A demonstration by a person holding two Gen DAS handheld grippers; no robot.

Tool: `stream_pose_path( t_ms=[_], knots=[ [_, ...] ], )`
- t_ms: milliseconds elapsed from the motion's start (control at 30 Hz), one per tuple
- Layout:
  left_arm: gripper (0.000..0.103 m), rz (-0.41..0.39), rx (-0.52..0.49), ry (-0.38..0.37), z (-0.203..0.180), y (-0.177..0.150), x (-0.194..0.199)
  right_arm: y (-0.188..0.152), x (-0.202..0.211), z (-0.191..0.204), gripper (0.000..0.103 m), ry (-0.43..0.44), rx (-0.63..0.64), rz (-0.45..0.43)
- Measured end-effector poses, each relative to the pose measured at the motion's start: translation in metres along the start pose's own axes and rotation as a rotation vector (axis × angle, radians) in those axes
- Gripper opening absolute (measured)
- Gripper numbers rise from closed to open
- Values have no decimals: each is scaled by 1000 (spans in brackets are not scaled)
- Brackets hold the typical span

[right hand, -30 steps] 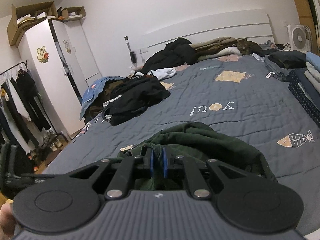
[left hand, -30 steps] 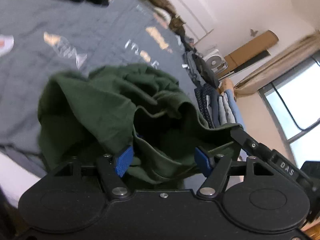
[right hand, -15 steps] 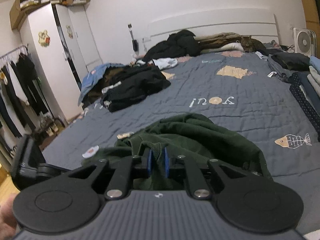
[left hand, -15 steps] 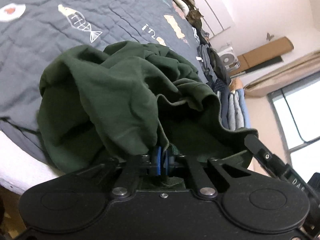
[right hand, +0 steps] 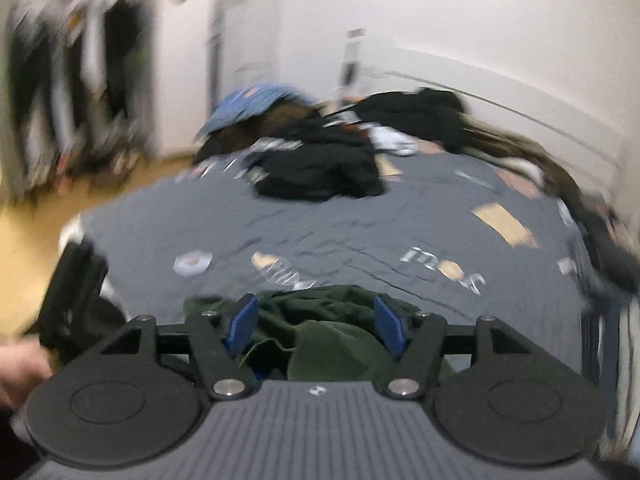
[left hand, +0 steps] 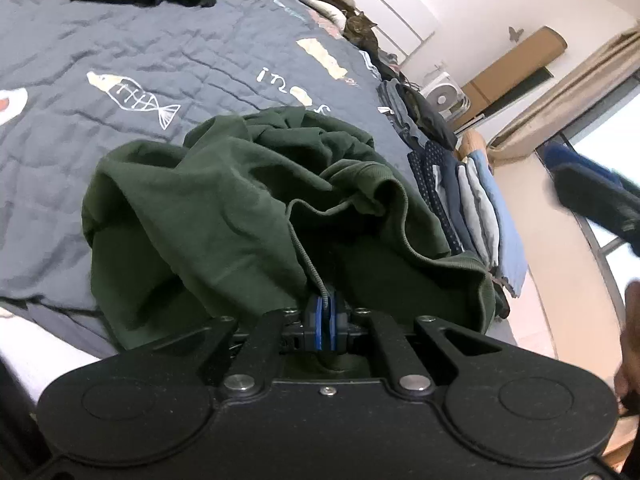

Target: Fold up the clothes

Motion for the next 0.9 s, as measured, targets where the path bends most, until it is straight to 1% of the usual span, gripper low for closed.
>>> stream_pose_path(
  t_ms=[100,167,267,400,567,600,633,667,733,800,900],
  knots=[
    [4,0,0,-3,3,1,3,0,-33,13,63,21,183,158],
    [4,1,-1,-6,3,2,4,-5,-54,16,63,20,288,263],
    [4,2,-4,-11,4,3,6,-13,-79,19,63,23,427,393],
    [4,3,-7,-18,5,5,8,-22,-104,23,63,34,589,515],
    [4,5,-11,-26,7,7,11,-38,-128,23,63,54,732,628],
    [4,5,-11,-27,7,7,11,-43,-133,22,62,63,749,646],
    [4,5,-13,-26,8,8,12,-46,-137,20,57,67,754,653],
    [4,4,-14,-24,10,9,13,-47,-140,19,55,68,754,653],
    [4,3,-18,-14,14,12,16,-49,-144,15,16,65,747,640],
    [4,6,-41,3,18,14,18,-43,-144,9,14,50,718,595],
    [4,12,-62,24,24,18,23,-28,-130,1,13,39,604,506]
  ],
)
Point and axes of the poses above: each gripper's, at about its wrist camera, not at the fingertips, and x roughly against the way its jaws point, z to its left, y to its top, the point moved 8 cm from there along -x, roughly the way its jaws point, and after that the axes turned 13 degrees about y, right-handed, at the moved point
